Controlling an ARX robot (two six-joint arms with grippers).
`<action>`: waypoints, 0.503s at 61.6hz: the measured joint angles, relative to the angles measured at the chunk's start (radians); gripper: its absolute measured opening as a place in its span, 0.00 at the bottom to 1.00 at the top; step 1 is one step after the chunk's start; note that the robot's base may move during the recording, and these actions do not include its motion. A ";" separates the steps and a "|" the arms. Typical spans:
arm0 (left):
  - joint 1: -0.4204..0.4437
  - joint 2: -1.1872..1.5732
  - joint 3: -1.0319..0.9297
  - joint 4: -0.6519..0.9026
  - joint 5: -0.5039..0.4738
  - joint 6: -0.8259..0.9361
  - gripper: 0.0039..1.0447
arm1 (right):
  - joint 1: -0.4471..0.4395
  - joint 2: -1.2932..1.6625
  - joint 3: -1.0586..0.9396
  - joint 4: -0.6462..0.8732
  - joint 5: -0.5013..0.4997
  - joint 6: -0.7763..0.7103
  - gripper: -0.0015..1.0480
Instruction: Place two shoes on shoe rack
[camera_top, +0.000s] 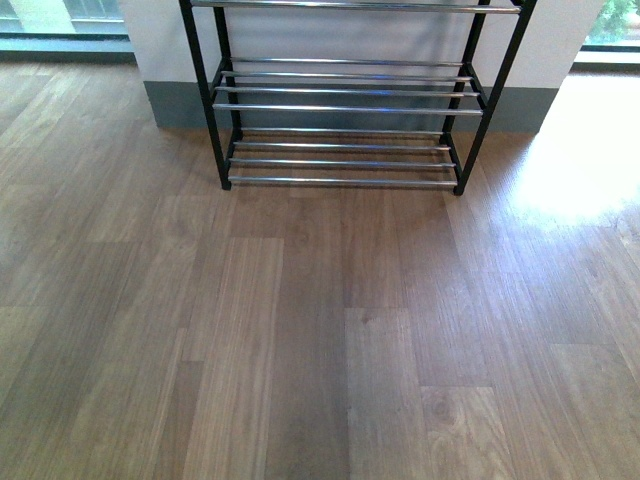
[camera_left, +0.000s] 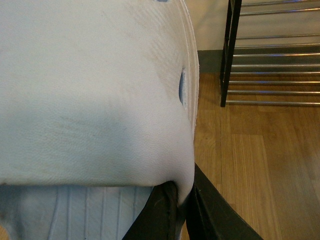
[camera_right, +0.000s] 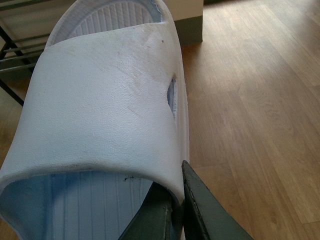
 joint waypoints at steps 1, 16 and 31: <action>0.000 0.000 0.000 0.000 0.000 -0.002 0.02 | 0.000 0.000 0.000 0.000 0.000 0.000 0.02; -0.001 -0.001 0.000 0.000 0.000 -0.006 0.02 | 0.000 -0.001 0.000 0.000 0.000 0.000 0.02; -0.002 -0.001 0.000 0.000 0.000 -0.006 0.02 | 0.000 -0.001 0.000 0.000 0.000 0.000 0.02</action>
